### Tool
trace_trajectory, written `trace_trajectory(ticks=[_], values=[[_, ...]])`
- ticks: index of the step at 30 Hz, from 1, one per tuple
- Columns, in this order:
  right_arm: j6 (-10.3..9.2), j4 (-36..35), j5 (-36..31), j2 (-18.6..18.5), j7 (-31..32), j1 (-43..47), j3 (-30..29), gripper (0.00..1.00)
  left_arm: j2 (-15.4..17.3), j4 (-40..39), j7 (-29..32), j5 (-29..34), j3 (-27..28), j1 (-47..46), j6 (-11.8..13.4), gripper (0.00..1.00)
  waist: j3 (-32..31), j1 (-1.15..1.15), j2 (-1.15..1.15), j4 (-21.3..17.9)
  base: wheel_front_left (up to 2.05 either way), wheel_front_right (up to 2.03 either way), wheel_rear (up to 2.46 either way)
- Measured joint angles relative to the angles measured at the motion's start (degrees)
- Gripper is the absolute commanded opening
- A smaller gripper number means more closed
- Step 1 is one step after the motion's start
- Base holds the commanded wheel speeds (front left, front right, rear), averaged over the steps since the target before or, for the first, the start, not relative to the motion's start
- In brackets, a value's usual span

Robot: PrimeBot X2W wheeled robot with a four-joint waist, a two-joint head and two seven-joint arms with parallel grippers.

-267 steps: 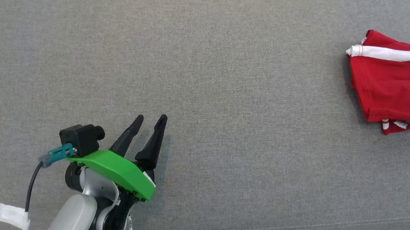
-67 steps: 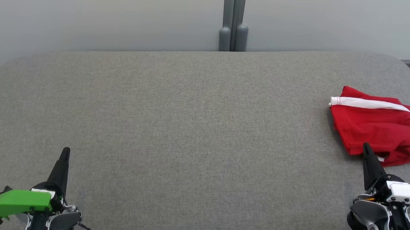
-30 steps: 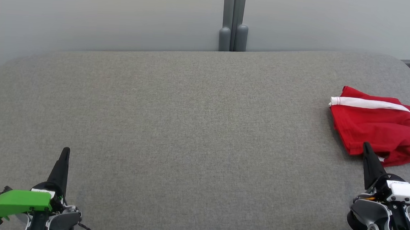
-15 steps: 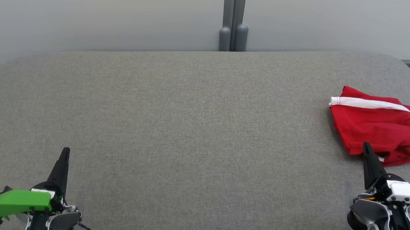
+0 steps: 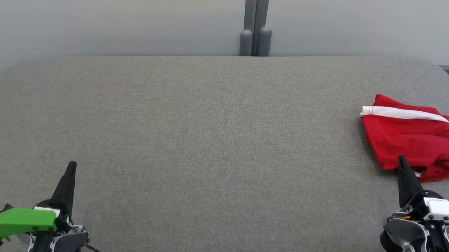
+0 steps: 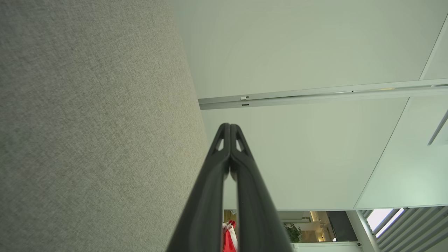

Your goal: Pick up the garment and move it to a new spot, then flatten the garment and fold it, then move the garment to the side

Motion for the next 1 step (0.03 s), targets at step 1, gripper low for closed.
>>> trace_trajectory(ticks=[1], values=[[0.0, 0.0, 0.0, 0.0, 0.0, 0.0, 0.0, 0.0, 0.0, 0.0, 0.0, 0.0, 0.0, 0.0, 0.0, 0.0, 0.0, 0.0, 0.0, 0.0, 0.0, 0.0, 0.0]])
